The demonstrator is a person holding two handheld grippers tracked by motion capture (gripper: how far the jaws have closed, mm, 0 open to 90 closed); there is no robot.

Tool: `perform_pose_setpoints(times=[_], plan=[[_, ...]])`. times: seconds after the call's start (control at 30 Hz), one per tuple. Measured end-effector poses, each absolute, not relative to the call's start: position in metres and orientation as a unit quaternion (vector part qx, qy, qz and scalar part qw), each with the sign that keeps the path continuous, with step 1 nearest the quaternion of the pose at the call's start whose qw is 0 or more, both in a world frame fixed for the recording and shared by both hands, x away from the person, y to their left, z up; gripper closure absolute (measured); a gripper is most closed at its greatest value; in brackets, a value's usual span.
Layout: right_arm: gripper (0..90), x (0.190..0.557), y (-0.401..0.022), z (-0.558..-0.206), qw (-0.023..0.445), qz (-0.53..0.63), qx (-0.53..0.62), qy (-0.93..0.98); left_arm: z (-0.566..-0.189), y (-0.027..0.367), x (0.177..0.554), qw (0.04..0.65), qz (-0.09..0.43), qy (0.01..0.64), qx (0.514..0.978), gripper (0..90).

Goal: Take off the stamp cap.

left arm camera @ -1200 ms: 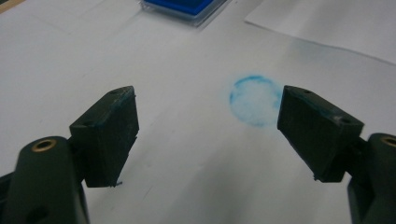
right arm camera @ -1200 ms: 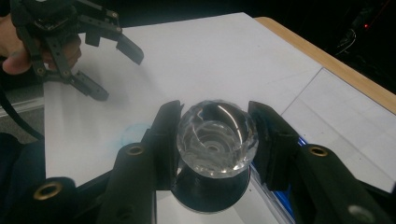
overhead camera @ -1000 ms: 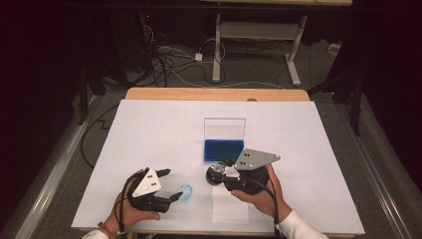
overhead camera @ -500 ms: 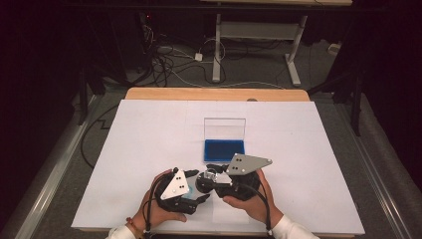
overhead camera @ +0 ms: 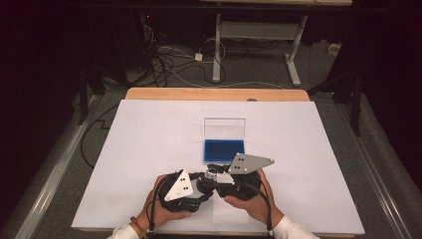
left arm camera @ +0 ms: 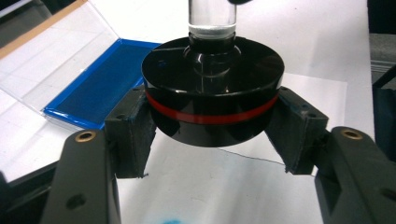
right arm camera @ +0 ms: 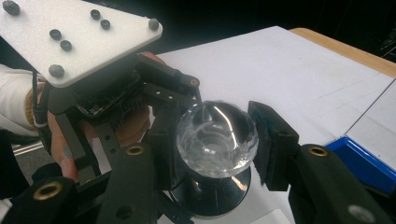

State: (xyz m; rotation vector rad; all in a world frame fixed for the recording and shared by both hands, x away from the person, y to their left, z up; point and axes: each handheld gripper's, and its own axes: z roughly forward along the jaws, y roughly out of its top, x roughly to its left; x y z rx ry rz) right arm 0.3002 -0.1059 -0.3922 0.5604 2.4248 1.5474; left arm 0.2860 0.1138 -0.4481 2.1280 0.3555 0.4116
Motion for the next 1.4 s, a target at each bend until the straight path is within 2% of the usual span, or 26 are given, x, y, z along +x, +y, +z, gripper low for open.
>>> perform_pose_setpoints(times=[0.63,0.9,1.2,1.4], plan=[[57.1,0.3002,-0.1063,-0.3975,0.103,0.53,0.195,0.819,-0.4432,0.1158,0.2886,0.437,0.167,0.139,0.873,36.2],[57.1,0.3072,-0.1114,-0.4005,0.067,0.547,0.216,0.806,-0.4412,0.1175,0.2903,0.436,0.156,0.138,0.876,36.2],[57.1,0.3093,-0.1125,-0.4018,0.055,0.546,0.223,0.806,-0.4406,0.1163,0.2893,0.423,0.164,0.137,0.88,36.3],[57.1,0.3053,-0.1103,-0.4012,0.073,0.541,0.215,0.81,-0.4387,0.1148,0.2894,0.415,0.159,0.141,0.885,36.4]])
